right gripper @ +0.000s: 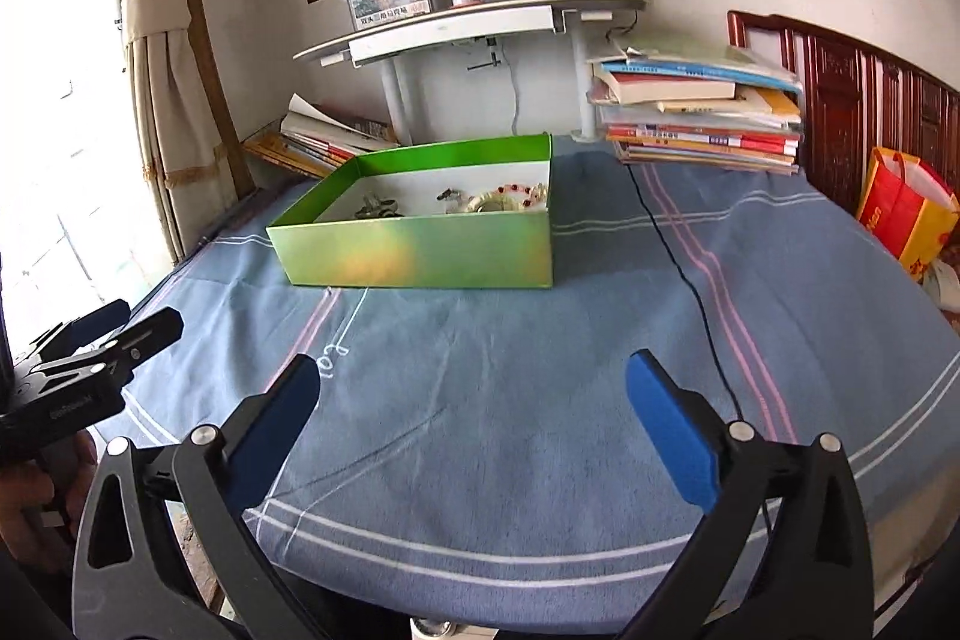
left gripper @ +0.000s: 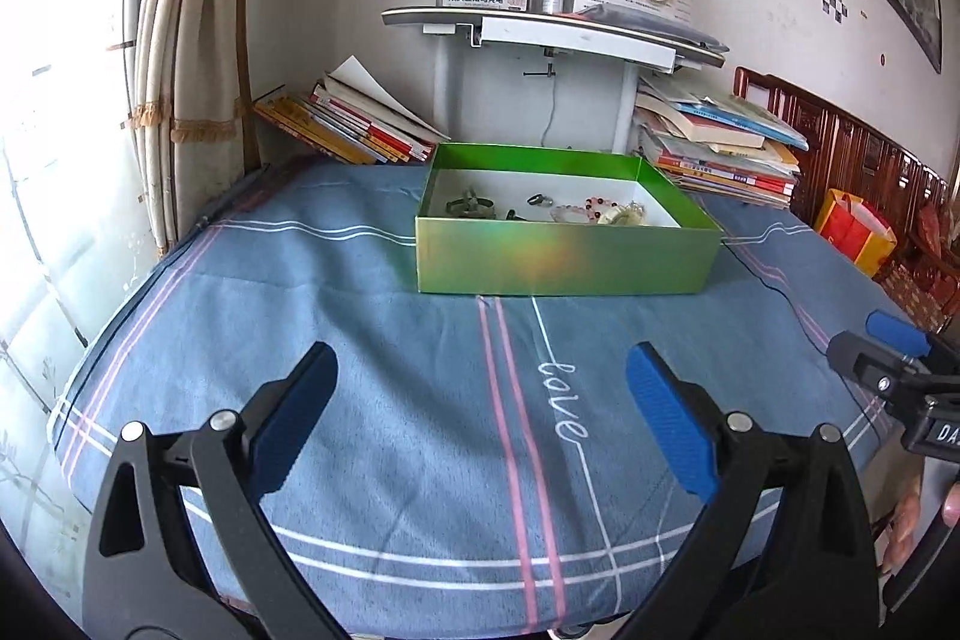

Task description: Organize jewelry

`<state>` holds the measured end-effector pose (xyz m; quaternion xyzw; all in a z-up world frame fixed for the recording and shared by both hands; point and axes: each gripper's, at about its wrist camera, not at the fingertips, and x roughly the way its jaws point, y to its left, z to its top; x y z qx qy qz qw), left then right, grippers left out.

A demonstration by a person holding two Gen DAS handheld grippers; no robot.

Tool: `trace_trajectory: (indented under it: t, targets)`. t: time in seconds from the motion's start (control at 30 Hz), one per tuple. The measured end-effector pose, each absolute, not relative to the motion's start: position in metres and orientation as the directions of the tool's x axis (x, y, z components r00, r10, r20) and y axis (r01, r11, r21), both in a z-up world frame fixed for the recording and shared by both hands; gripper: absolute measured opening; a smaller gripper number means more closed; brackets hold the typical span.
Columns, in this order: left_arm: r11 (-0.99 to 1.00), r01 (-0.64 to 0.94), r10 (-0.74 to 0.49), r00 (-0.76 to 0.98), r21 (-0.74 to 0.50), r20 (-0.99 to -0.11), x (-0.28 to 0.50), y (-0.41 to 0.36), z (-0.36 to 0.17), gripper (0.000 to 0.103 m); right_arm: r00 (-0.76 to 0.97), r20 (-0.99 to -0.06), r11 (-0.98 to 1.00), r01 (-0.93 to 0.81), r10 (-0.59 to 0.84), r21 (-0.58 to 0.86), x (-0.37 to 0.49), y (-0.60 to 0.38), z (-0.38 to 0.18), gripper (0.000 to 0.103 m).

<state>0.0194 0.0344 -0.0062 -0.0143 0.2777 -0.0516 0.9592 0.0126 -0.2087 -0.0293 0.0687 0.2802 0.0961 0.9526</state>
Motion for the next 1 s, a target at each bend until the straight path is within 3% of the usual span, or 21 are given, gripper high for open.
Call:
trace_trajectory:
  t: [0.47, 1.0]
  targets:
    - [0.994, 0.109, -0.089, 0.820, 0.002, -0.565, 0.019, 0.023, -0.010, 0.099, 0.823, -0.525, 0.973, -0.135, 0.216, 0.189, 0.009, -0.209, -0.031, 0.100]
    - [0.995, 0.098, -0.093, 0.800, -0.025, -0.592, 0.027, 0.024, -0.015, 0.099, 0.822, -0.528, 0.974, -0.135, 0.213, 0.182, 0.010, -0.212, -0.031, 0.100]
